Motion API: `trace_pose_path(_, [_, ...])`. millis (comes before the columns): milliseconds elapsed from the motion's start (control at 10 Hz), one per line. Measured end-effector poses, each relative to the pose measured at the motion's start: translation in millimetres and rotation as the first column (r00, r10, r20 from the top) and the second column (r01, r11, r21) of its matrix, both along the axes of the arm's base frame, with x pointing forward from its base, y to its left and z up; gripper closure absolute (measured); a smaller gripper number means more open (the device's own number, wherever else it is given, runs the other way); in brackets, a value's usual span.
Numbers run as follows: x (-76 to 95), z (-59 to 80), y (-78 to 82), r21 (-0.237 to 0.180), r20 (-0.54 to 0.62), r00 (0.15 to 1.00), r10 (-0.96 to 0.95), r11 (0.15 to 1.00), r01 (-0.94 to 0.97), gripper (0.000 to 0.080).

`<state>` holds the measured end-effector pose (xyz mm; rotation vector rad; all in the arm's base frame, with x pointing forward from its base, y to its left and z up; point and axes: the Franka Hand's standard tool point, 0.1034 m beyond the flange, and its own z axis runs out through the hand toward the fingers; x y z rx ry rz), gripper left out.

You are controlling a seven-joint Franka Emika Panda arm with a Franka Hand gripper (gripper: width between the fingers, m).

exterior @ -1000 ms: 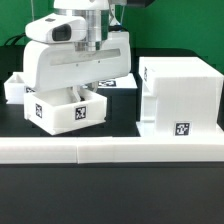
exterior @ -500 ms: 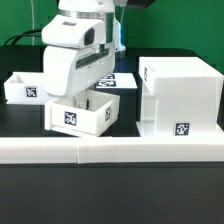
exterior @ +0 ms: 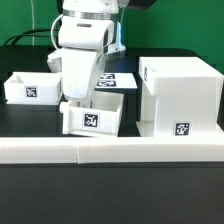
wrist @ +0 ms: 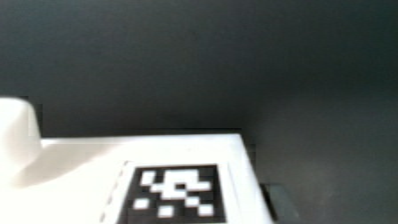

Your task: Assemble drawer

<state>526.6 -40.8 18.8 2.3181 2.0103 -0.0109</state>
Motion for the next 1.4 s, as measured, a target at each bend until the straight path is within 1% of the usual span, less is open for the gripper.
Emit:
trace_pose_path(200, [2.6,-4.7,1.4,-0.012,-0.018,0.994,0.112,0.994,-0.112,0.0757])
trace_pose_path(400, [11.3,-3.9,11.1,-0.006,-0.042,0.992,0.12,0.993,-0.12,0.0757])
trace_pose_path(600, [9.9,-5.1,9.0,-0.006,-0.045,0.992,0.116,0.993,-0.116,0.0757])
trace_pose_path(700, [7.4,-5.4,8.1,-0.005,-0.07,0.991,0.114,0.993,-0.115,0.0757])
trace_pose_path(800, [9.5,-4.8,5.3,-0.006,-0.053,0.992,0.115,0.993,-0.116,0.0757])
trace_pose_path(1000, [8.6,-5.6,4.8,-0.006,-0.055,0.993,0.108,0.994,-0.108,0.0757])
trace_pose_path(1200, [16.1,-1.4,8.2,-0.004,-0.063,0.992,0.112,0.994,-0.113,0.0757])
trace_pose_path(1300, [19.1,-0.2,8.9,-0.004,-0.049,0.993,0.108,0.994,-0.109,0.0757])
trace_pose_path(1400, [17.9,-1.1,8.2,-0.004,-0.052,0.993,0.107,0.994,-0.108,0.0757])
